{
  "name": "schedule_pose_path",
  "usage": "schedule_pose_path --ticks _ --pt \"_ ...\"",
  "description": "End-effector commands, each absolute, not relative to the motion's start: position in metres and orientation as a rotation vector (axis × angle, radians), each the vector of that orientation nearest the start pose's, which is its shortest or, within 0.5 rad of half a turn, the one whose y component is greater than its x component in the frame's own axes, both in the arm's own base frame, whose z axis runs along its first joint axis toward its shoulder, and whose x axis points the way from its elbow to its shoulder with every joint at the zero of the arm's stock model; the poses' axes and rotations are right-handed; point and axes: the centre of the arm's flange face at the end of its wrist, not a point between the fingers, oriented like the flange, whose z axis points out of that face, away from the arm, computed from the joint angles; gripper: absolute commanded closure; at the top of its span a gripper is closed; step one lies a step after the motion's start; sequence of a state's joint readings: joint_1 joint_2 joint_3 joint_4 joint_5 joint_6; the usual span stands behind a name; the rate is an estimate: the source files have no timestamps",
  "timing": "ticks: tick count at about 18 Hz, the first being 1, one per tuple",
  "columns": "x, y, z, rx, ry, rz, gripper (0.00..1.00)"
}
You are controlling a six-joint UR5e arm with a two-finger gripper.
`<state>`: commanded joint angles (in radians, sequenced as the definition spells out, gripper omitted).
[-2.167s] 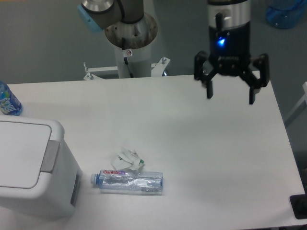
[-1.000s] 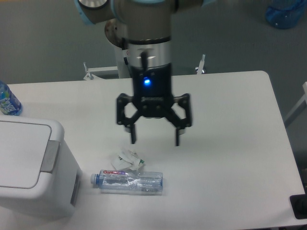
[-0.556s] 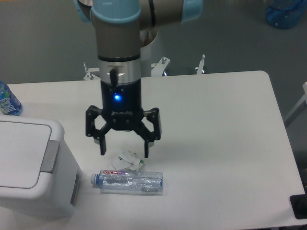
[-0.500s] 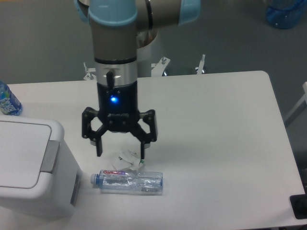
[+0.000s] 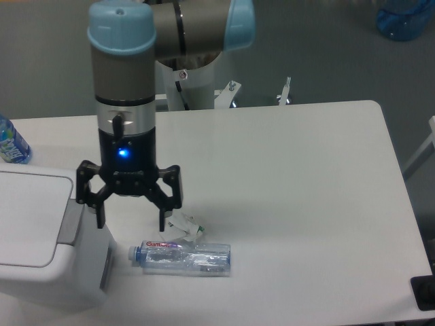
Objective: Open the trash can
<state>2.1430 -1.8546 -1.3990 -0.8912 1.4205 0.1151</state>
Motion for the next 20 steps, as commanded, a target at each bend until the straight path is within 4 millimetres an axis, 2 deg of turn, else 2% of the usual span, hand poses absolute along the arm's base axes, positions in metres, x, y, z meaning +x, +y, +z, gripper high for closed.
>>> schedule_pose_path --ticks 10,20 --pt "-0.213 0.628 0.486 -2.524 -0.513 0.054 0.00" --pt "-0.205 0.630 0.487 -2.527 -0.498 0.049 0.00"
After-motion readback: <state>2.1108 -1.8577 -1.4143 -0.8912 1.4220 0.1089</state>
